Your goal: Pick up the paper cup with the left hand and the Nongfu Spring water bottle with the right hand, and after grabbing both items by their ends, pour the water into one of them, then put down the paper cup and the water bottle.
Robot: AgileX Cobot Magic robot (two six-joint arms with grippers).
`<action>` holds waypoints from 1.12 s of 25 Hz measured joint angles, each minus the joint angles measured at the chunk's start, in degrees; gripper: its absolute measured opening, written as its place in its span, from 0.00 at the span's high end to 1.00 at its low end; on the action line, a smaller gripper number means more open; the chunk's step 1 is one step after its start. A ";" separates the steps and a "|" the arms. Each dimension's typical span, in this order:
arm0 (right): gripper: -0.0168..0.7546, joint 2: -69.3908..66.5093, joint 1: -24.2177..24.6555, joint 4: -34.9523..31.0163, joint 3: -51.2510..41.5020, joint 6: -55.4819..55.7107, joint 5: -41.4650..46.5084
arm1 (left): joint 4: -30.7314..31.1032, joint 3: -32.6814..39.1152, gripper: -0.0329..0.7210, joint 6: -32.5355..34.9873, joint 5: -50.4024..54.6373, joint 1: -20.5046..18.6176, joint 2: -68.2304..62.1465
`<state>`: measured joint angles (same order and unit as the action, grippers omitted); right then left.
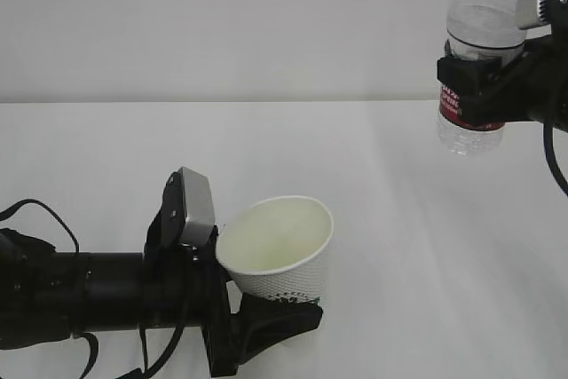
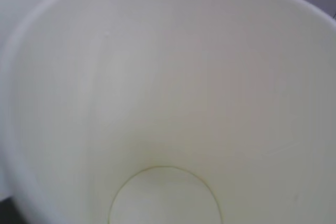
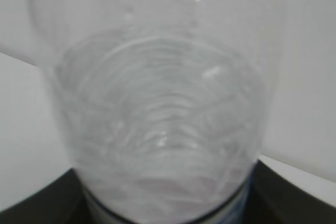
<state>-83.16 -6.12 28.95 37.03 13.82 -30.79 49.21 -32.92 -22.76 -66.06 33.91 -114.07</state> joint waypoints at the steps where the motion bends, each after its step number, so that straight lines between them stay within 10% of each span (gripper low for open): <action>1: 0.42 0.59 0.00 0.03 0.00 0.73 0.81 | 0.00 -0.36 0.19 0.00 0.00 0.23 0.00; 28: 0.42 11.21 0.00 13.71 -0.17 14.16 13.15 | 4.55 -7.64 0.20 -2.80 5.78 4.23 0.00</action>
<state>-71.95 -6.12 42.66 36.86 27.98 -17.63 53.76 -40.56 -25.56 -60.27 38.15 -114.07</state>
